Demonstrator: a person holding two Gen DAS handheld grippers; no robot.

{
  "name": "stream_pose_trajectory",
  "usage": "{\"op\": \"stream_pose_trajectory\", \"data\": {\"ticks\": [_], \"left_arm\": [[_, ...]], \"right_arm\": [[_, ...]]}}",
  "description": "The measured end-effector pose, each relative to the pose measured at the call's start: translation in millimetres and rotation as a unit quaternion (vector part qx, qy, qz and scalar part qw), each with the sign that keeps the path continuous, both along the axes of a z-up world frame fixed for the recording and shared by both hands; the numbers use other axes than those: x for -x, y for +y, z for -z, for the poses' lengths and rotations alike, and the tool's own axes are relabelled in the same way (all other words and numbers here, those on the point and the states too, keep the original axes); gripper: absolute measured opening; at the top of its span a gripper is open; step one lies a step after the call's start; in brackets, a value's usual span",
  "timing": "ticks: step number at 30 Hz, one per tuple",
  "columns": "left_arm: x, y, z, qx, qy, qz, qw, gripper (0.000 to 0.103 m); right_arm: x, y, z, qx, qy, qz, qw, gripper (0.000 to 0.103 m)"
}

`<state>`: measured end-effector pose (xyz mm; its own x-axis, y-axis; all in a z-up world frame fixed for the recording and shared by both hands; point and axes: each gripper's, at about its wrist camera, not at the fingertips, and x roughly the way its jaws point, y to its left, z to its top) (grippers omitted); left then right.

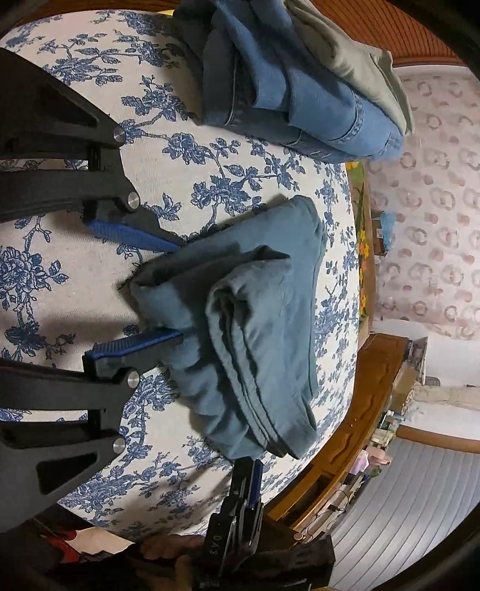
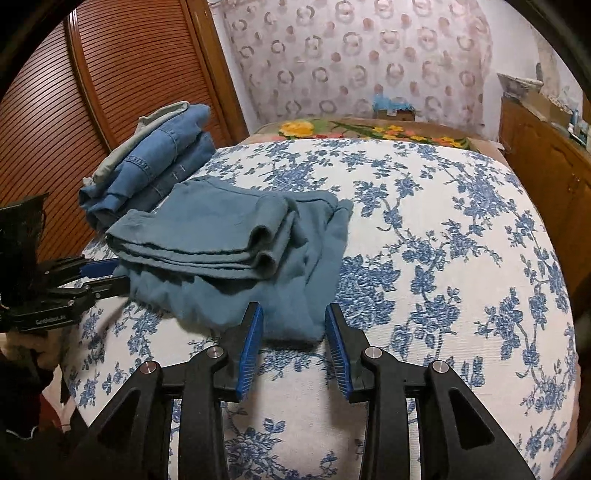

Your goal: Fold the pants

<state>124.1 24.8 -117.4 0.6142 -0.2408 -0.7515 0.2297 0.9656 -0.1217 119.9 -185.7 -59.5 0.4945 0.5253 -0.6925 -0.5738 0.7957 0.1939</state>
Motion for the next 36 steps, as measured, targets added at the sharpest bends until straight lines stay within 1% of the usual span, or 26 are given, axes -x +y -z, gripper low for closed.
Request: {"op": "stream_pose_trajectory", "data": {"ticks": [4, 7, 8, 9, 10, 11, 12, 13, 15, 17, 19, 23, 28, 31, 34, 36], "left_arm": [[-3, -3, 2, 0.001, -0.001, 0.006, 1.0000, 0.035], [-4, -2, 1, 0.009, -0.001, 0.011, 0.9999, 0.026], [-4, 0, 0, 0.011, -0.003, 0.009, 0.9999, 0.021], [-4, 1, -1, 0.011, -0.004, 0.008, 0.9999, 0.019], [-4, 2, -1, 0.011, -0.006, 0.008, 0.9999, 0.016], [-3, 2, -2, 0.013, -0.006, 0.007, 0.9999, 0.013], [-3, 3, -3, 0.013, -0.008, 0.007, 0.9999, 0.011], [-1, 3, -5, 0.014, -0.013, 0.006, 0.9998, 0.009], [2, 5, -9, 0.012, -0.022, 0.005, 0.9997, 0.008], [8, 5, -17, 0.011, -0.031, 0.006, 0.9994, 0.008], [14, 5, -22, 0.015, -0.035, 0.009, 0.9992, 0.008], [33, 1, -31, 0.018, -0.045, 0.019, 0.9986, 0.008], [54, -1, -33, 0.019, -0.039, 0.030, 0.9986, 0.008], [59, -3, -36, 0.012, -0.038, 0.037, 0.9985, 0.008], [58, -4, -38, 0.003, -0.034, 0.033, 0.9989, 0.010], [57, -4, -39, -0.005, -0.036, 0.025, 0.9990, 0.016]], "right_arm": [[0, 5, 0, 0.004, -0.003, -0.007, 1.000, 0.036], [-3, 8, 4, 0.019, -0.001, -0.005, 1.000, 0.036], [-4, 8, 5, 0.022, 0.003, 0.000, 1.000, 0.036], [-5, 8, 5, 0.019, 0.006, 0.000, 1.000, 0.034], [-6, 8, 5, 0.014, 0.009, -0.004, 1.000, 0.024], [-6, 9, 5, 0.013, 0.009, -0.009, 1.000, 0.021], [-5, 10, 6, 0.014, 0.009, -0.015, 1.000, 0.013], [-4, 11, 5, 0.015, 0.007, -0.022, 1.000, 0.008], [-1, 11, 2, 0.018, -0.004, -0.020, 1.000, 0.006], [0, 5, -1, 0.003, 0.003, -0.023, 1.000, 0.005], [6, -3, -7, -0.009, -0.001, -0.025, 1.000, 0.005], [22, -12, -16, -0.010, -0.011, -0.031, 0.999, 0.005], [45, -22, -20, -0.014, -0.014, -0.039, 0.999, 0.005], [55, -29, -23, -0.021, -0.004, -0.042, 0.999, 0.005], [61, -32, -26, -0.023, -0.002, -0.043, 0.999, 0.005], [63, -33, -28, -0.026, -0.003, -0.043, 0.999, 0.005]]}}
